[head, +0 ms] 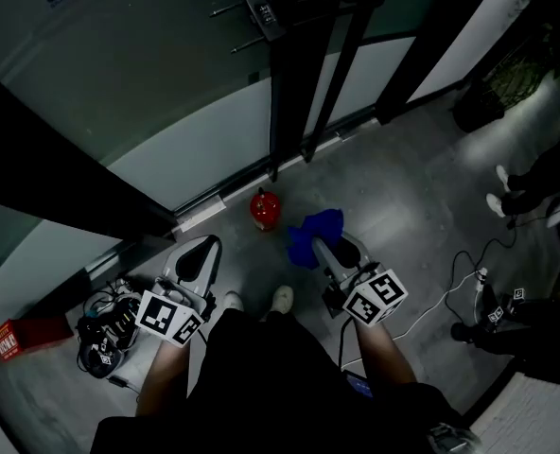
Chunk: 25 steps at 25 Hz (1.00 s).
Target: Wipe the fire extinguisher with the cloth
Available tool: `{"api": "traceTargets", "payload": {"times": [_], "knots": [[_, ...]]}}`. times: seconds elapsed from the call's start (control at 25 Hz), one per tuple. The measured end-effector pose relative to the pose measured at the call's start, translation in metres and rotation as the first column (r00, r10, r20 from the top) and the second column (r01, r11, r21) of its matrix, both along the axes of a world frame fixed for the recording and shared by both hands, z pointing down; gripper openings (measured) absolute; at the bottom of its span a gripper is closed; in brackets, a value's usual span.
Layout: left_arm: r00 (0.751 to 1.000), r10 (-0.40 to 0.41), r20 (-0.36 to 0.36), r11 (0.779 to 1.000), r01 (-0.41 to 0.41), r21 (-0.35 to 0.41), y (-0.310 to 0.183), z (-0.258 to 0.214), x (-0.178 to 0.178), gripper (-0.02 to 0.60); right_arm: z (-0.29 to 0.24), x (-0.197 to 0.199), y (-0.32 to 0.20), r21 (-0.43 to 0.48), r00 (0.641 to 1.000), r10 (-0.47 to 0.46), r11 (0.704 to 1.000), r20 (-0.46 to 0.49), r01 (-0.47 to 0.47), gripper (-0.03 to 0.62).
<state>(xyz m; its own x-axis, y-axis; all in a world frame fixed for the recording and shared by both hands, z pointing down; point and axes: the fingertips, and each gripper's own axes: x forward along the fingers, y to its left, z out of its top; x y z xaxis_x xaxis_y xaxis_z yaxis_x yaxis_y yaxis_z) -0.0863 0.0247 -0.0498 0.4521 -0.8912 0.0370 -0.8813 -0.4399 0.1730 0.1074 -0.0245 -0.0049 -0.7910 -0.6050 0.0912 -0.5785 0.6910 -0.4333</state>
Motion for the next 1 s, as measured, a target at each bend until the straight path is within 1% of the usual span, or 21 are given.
{"api": "traceTargets", "payload": {"times": [0.12, 0.24, 0.44, 0.56, 0.64, 0.72, 0.8, 0.88, 1.0], "knots": [[0.999, 0.04, -0.005, 0.999, -0.04, -0.013, -0.017, 0.005, -0.005, 0.018, 0.024, -0.005, -0.01, -0.063, 1.0, 0.024, 0.998, -0.007, -0.024, 0.107], [0.997, 0.079, 0.001, 0.997, -0.079, -0.024, -0.037, 0.019, -0.01, 0.017, 0.046, -0.014, -0.024, -0.104, 0.999, 0.037, 0.994, -0.032, -0.041, 0.107], [0.992, 0.122, 0.016, 0.992, -0.121, -0.044, -0.067, 0.063, -0.016, 0.018, 0.099, -0.028, -0.034, -0.139, 0.995, 0.023, 0.99, -0.097, -0.036, 0.107], [0.988, 0.151, 0.034, 0.986, -0.148, -0.074, -0.074, 0.095, -0.016, 0.018, 0.138, -0.034, -0.04, -0.178, 0.993, 0.015, 0.983, -0.12, -0.036, 0.107], [0.986, 0.165, 0.03, 0.983, -0.162, -0.085, -0.079, 0.117, -0.017, 0.018, 0.161, -0.039, -0.044, -0.193, 0.991, 0.002, 0.981, -0.133, -0.028, 0.107], [0.984, 0.177, 0.021, 0.981, -0.174, -0.082, -0.085, 0.14, -0.019, 0.017, 0.182, -0.046, -0.051, -0.193, 0.991, -0.014, 0.981, -0.135, -0.013, 0.107], [0.981, 0.194, 0.027, 0.978, -0.191, -0.088, -0.087, 0.173, -0.02, 0.017, 0.207, -0.051, -0.055, -0.177, 0.99, -0.03, 0.984, -0.134, 0.006, 0.107], [0.977, 0.211, 0.039, 0.975, -0.207, -0.078, -0.09, 0.214, -0.019, 0.017, 0.24, -0.053, -0.058, -0.146, 0.99, -0.055, 0.989, -0.134, 0.035, 0.107], [0.972, 0.23, 0.047, 0.973, -0.228, -0.043, -0.103, 0.285, -0.017, 0.017, 0.286, -0.059, -0.072, -0.072, 0.988, -0.126, 0.99, -0.095, 0.119, 0.107]]}}
